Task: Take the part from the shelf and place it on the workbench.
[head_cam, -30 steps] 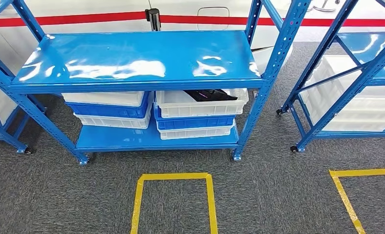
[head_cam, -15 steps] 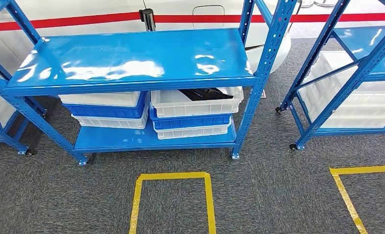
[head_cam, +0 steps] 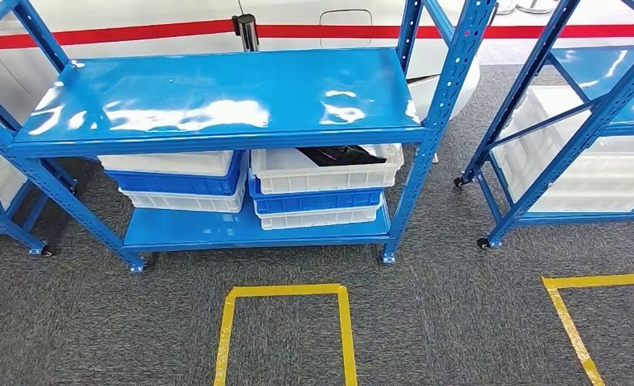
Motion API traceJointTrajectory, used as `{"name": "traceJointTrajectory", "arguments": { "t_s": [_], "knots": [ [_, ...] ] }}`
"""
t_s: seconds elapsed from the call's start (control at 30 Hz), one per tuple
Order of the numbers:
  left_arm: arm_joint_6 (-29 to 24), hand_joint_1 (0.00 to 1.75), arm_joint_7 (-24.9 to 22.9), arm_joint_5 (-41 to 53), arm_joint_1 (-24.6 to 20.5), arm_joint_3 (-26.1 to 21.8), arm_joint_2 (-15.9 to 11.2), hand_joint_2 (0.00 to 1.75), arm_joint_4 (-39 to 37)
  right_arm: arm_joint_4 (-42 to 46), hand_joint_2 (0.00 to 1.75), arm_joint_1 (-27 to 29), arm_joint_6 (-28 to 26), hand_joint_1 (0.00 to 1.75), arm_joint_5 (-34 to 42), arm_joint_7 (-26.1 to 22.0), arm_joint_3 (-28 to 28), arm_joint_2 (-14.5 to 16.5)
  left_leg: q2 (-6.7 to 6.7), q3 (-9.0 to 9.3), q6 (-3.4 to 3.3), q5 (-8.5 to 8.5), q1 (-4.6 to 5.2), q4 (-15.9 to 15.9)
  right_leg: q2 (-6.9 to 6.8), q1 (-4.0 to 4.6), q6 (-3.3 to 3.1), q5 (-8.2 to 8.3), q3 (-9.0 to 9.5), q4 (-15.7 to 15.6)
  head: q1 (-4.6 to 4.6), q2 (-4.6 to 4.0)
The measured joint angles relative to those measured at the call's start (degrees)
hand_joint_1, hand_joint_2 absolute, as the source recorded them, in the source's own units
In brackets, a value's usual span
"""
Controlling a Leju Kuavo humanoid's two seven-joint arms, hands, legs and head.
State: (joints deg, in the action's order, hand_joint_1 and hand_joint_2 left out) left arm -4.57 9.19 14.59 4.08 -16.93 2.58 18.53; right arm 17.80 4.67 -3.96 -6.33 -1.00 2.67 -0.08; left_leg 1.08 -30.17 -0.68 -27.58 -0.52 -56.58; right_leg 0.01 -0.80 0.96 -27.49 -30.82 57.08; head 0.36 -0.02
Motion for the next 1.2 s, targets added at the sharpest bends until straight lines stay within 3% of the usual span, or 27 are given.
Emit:
{"name": "traceJointTrajectory", "arguments": {
  "t_s": [0.4, 1.2],
  "knots": [
    [4.16, 0.0, -8.6, -13.92, 3.32, 12.97, -1.43, 0.0, 2.9, 3.13, 0.0, 2.8, 3.62, 0.0, 5.91, 0.88, -1.49, -0.01, 0.0, 0.01, -0.04, -0.03, 0.01, 0.0, 0.0, -0.02, 0.0, 0.0, -0.02, 0.0, -0.01, 0.01],
    [4.33, 0.0, -9.08, -14.43, 3.87, 15.36, -1.71, 0.0, 3.7, 3.9, 0.0, 3.16, 3.94, 0.0, 6.2, 0.91, -1.64, -0.01, 0.0, 0.02, -0.04, -0.03, 0.01, 0.0, 0.0, -0.02, 0.0, 0.0, -0.01, 0.0, -0.01, 0.01]
  ]
}}
